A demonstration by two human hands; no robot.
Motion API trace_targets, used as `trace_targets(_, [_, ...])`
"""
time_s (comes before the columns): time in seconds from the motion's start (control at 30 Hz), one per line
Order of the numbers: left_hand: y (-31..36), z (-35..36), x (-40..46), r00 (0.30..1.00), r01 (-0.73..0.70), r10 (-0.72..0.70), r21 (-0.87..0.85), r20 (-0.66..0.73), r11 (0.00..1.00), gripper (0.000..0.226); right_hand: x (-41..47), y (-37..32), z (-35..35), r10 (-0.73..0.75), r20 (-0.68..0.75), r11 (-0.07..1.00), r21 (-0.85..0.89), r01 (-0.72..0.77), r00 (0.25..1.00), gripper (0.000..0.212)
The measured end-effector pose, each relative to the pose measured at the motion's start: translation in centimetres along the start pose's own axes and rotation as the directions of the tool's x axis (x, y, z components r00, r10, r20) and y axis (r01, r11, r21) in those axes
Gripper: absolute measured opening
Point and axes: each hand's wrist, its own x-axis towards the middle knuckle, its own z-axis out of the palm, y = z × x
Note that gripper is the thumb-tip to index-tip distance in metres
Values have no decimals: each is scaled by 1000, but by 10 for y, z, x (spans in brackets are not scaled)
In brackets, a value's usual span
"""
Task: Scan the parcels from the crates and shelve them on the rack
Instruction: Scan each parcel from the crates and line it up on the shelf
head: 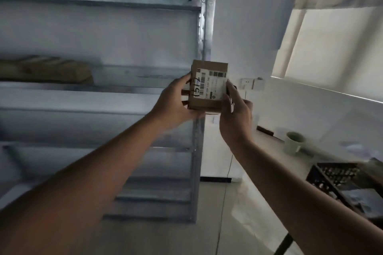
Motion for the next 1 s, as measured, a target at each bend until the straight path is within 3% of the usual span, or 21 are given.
trace_targets(0.3, [-94, -151, -2, 982, 113, -82, 179, -169, 977, 104, 15, -46, 179, -53, 190, 997, 64, 41, 980, 47])
trace_targets(0.57, [-188, -250, 42, 948, 206, -123, 273, -292, 940, 104, 80, -49, 341, -86, 313, 990, 132, 47, 946, 46])
trace_targets(0.8, [-264, -322, 92, 911, 302, -206, 238, -357, 923, 97, 142, -57, 458, -174, 393, 981, 154, 123, 903, 48])
trace_targets(1.0, [-310, -379, 124, 913, 308, -217, 235, -346, 922, 91, 175, -67, 529, -154, 438, 986, 124, 110, 886, 48])
